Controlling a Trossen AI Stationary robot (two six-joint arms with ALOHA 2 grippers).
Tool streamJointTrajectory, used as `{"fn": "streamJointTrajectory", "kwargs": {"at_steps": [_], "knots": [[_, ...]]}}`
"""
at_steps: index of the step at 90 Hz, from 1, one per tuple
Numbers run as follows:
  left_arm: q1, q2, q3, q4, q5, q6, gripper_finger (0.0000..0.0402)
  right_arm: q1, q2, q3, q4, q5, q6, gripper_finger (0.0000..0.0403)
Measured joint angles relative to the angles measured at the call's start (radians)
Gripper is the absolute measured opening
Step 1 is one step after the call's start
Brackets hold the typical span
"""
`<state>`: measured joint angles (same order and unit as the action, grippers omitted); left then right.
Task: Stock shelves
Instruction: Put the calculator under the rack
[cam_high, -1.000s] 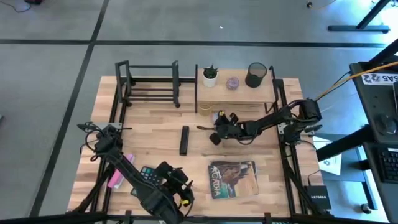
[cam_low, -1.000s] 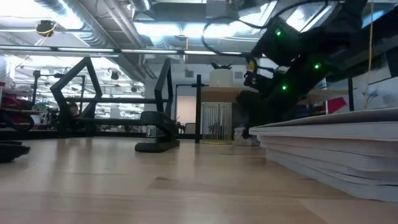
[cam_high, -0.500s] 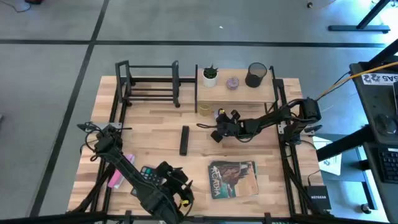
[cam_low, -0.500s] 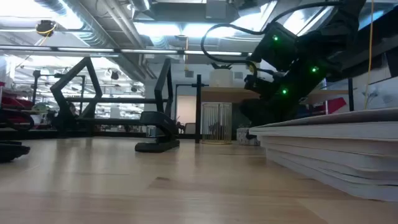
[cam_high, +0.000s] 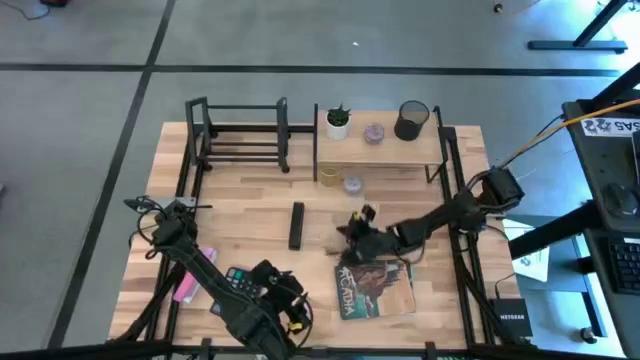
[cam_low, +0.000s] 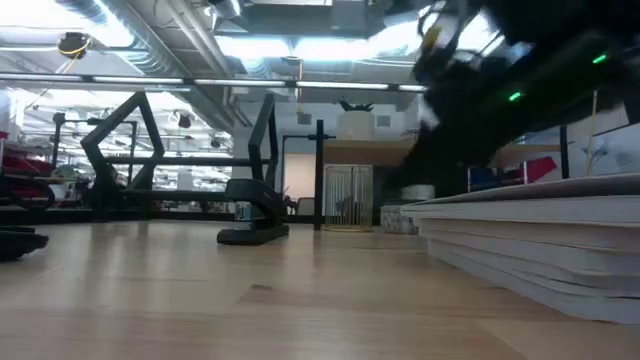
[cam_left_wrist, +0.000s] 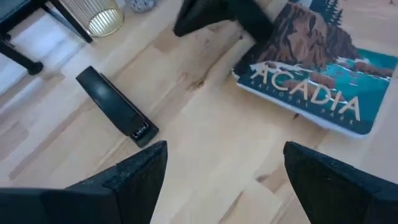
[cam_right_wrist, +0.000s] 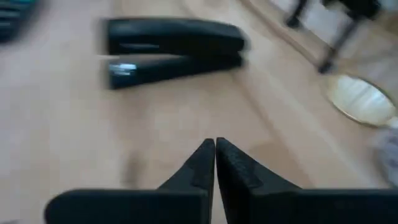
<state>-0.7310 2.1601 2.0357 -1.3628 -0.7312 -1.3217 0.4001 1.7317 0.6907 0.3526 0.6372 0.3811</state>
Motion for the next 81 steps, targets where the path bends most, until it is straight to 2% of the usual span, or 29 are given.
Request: {"fn": "streamJointTrajectory", "kwargs": {"at_steps": [17, 27, 36, 48, 60, 81], "knots": [[-0.002, 0.000, 0.000, -0.059, 0.380, 0.191, 0.0301, 0.035, 0.002, 0.000, 0.014, 0.006, 0.010, 0.0001], [-0.055, 0.000, 0.000, -0.079, 0.499, 0.278, 0.0301, 0.032, 0.003, 0.000, 0.013, 0.008, 0.049, 0.0001], [-0.118, 0.004, 0.000, -0.126, 0.565, 0.266, 0.0301, 0.032, 0.003, 0.000, 0.017, 0.029, 0.057, 0.0001], [-0.209, 0.044, 0.000, -0.184, 0.579, 0.226, 0.0301, 0.032, 0.004, 0.000, 0.020, 0.041, 0.059, 0.0001], [-0.270, 0.104, 0.000, -0.209, 0.516, 0.180, 0.0301, 0.032, 0.004, 0.000, 0.021, 0.044, 0.059, 0.0001], [-0.262, 0.217, 0.000, -0.208, 0.459, 0.159, 0.0301, 0.032, 0.005, 0.000, 0.021, 0.029, 0.059, 0.0001]]}}
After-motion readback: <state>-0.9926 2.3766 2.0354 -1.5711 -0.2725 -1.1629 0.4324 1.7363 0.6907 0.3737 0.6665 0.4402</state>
